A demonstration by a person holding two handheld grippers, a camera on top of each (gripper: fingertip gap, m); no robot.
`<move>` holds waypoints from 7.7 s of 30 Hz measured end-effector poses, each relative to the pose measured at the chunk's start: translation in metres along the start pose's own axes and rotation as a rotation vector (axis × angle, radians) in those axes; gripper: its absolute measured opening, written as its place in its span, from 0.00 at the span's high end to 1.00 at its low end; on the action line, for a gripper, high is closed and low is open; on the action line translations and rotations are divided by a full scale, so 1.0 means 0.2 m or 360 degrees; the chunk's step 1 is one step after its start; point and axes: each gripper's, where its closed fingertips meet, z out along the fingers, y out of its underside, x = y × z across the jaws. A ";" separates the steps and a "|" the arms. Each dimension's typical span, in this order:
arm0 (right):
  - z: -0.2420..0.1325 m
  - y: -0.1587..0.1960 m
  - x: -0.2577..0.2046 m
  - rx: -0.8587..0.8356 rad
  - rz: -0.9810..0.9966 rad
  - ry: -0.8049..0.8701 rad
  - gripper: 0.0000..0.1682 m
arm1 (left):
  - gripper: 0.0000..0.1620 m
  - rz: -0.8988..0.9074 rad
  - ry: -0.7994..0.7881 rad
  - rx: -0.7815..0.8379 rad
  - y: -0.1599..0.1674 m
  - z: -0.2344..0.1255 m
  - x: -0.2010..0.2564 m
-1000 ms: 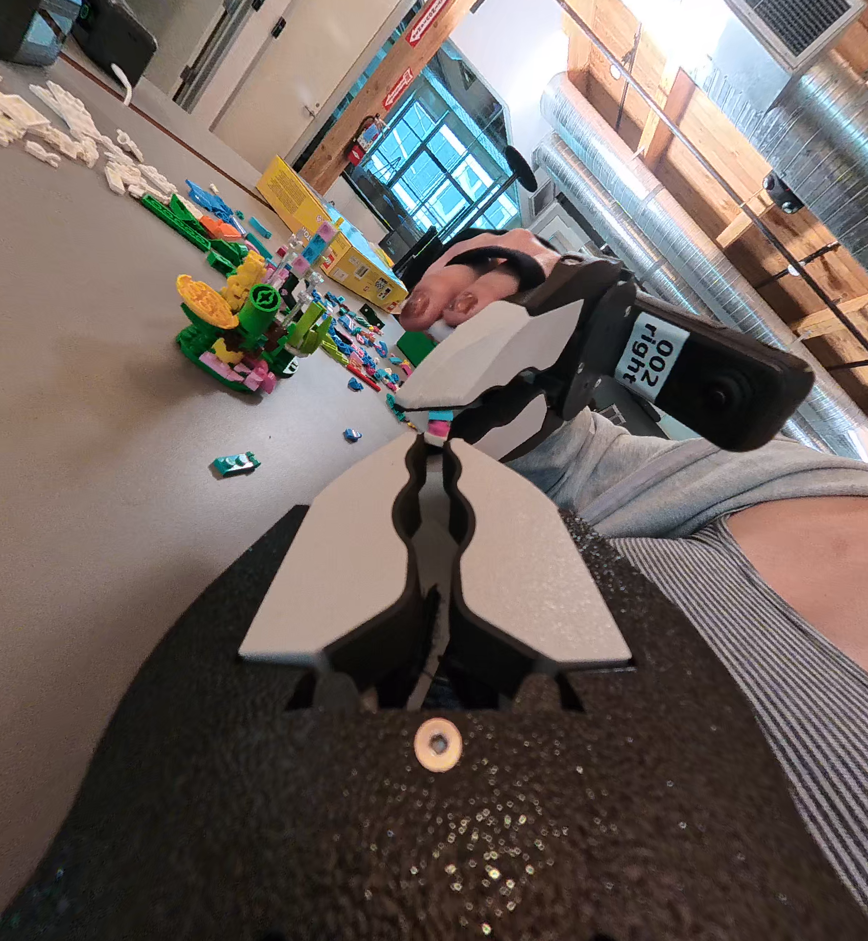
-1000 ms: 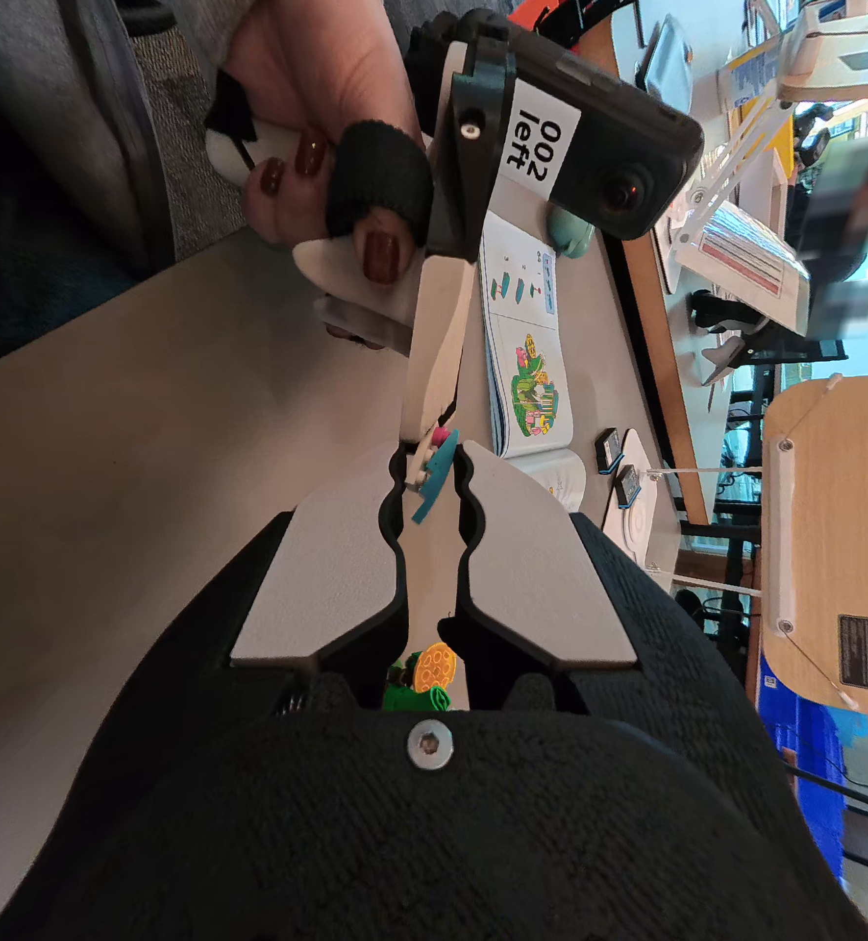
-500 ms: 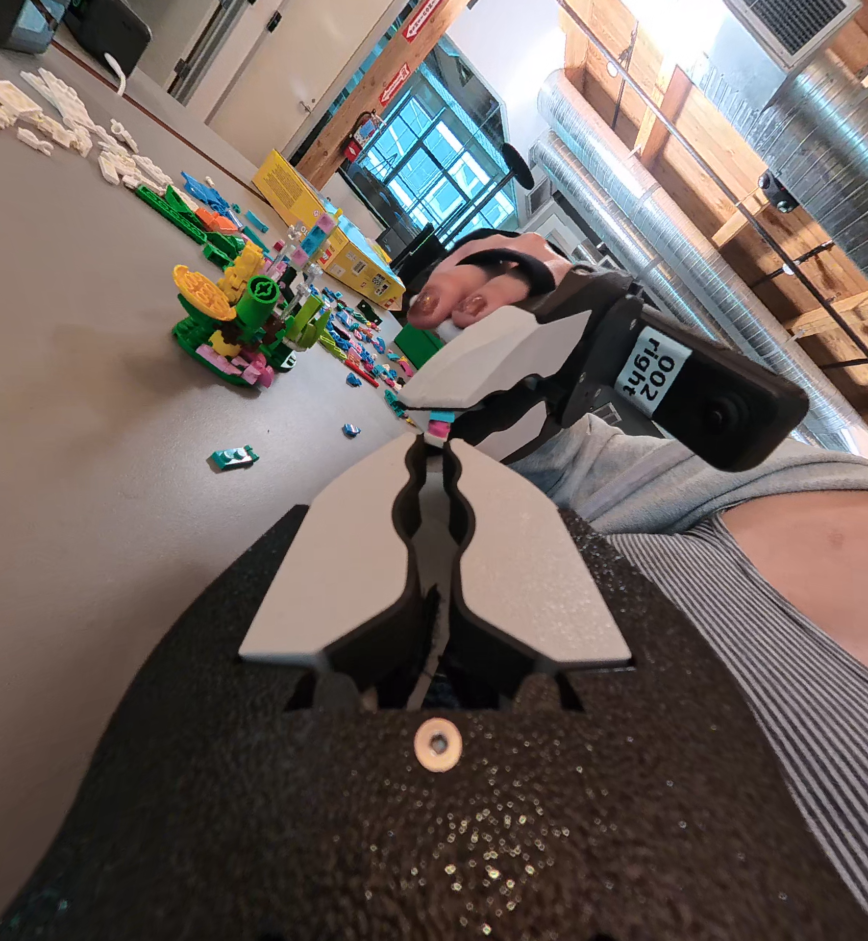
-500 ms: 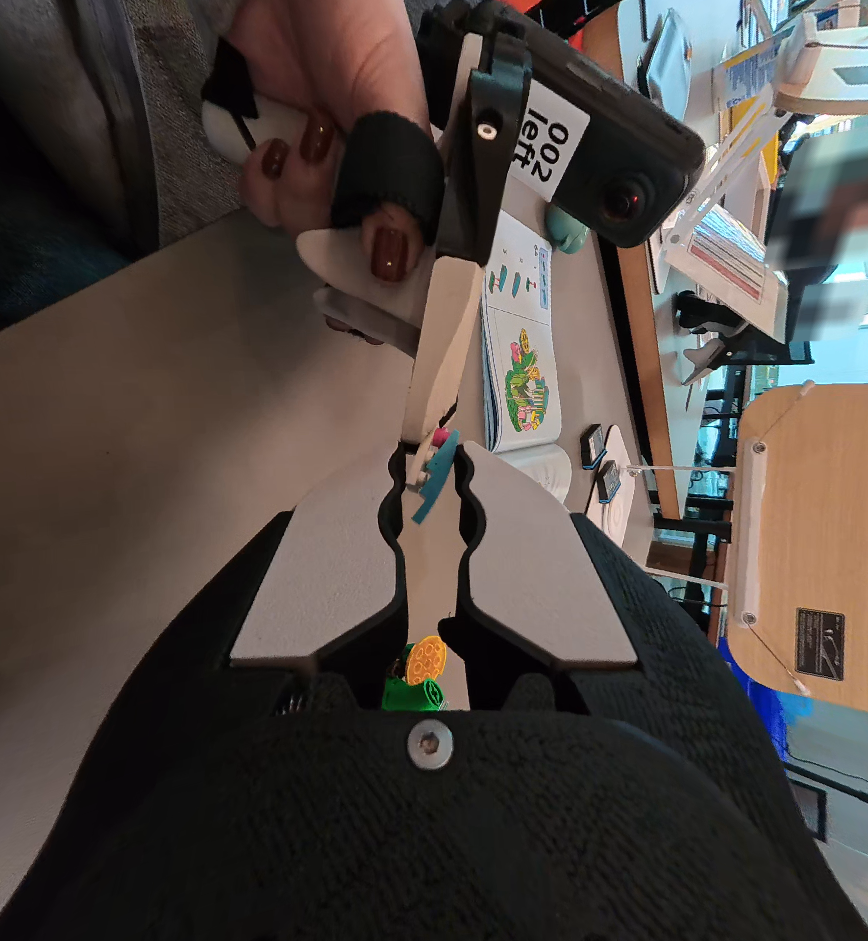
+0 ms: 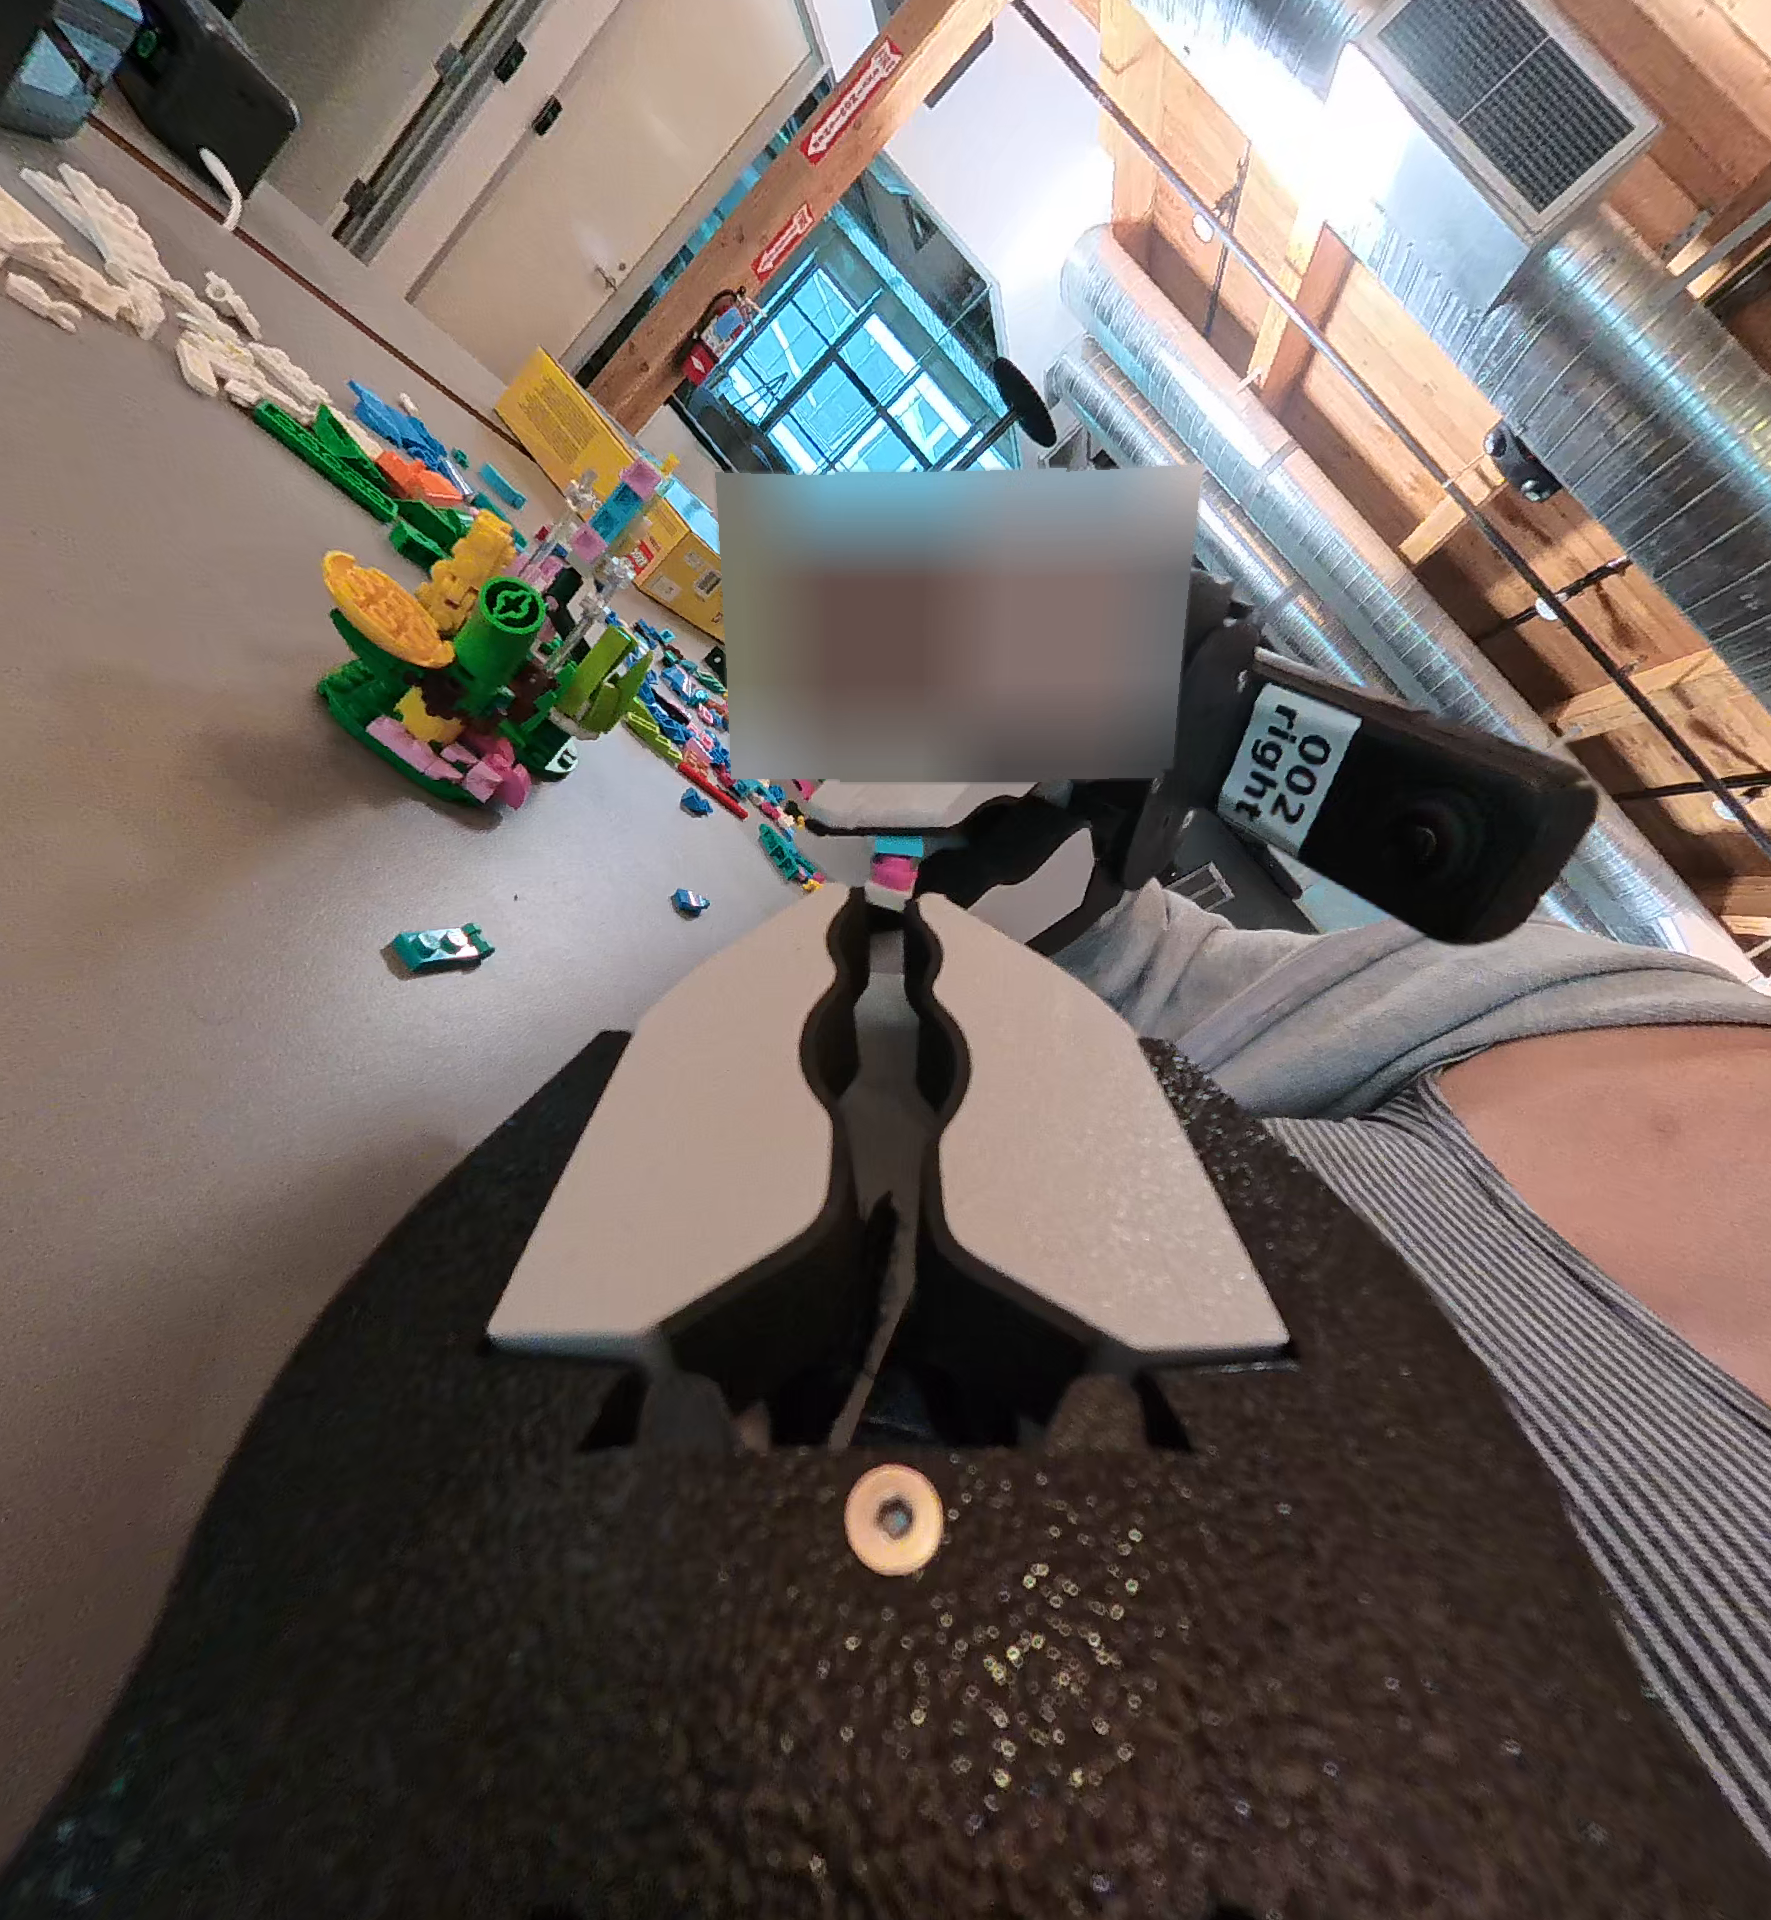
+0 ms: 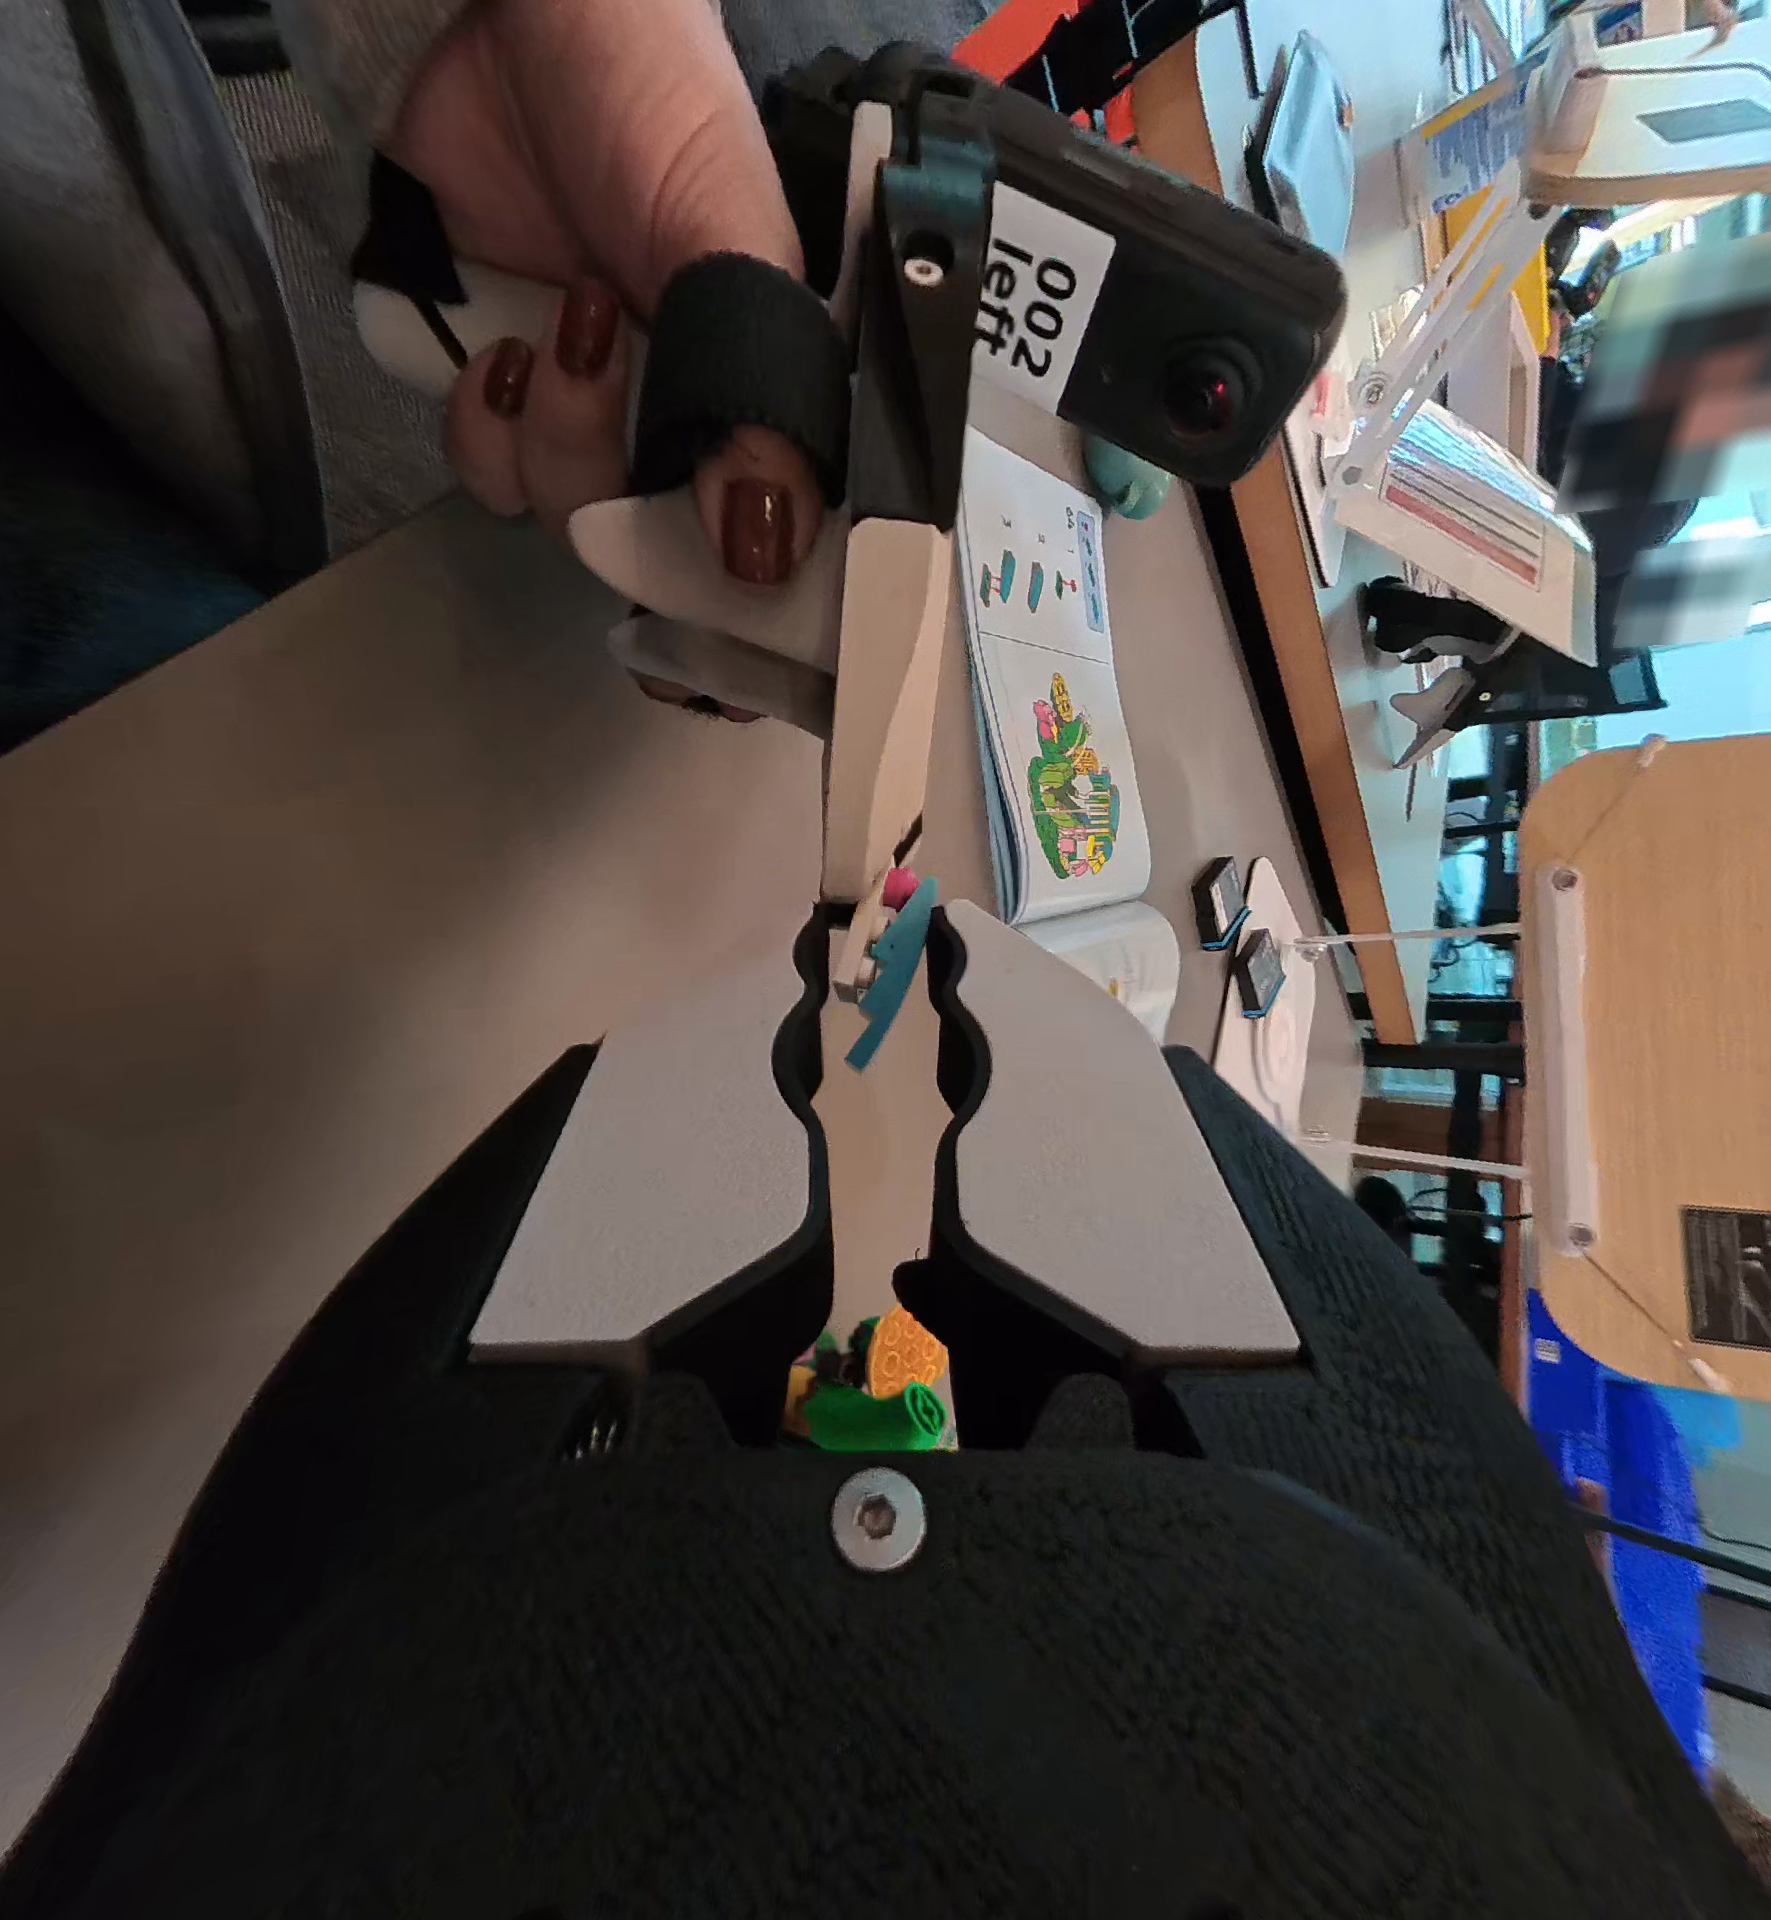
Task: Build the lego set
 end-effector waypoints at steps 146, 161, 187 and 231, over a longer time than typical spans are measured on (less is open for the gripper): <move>-0.03 0.21 -0.30 -0.0275 0.0197 -0.0923 0.87 | 0.97 0.0894 -0.0597 -0.0388 0.05 -0.06 -0.13; 0.00 0.32 -0.23 -0.0374 0.0079 -0.0537 1.00 | 0.97 0.0785 -0.0598 -0.0494 0.09 -0.08 -0.17; 0.01 0.21 -0.32 -0.0606 0.1278 -0.0547 0.96 | 0.97 0.0966 -0.0744 -0.0661 0.14 -0.07 -0.23; -0.28 0.39 -0.40 -0.0373 0.0973 -0.0840 0.88 | 0.96 0.1009 -0.0655 -0.0561 0.08 -0.07 -0.17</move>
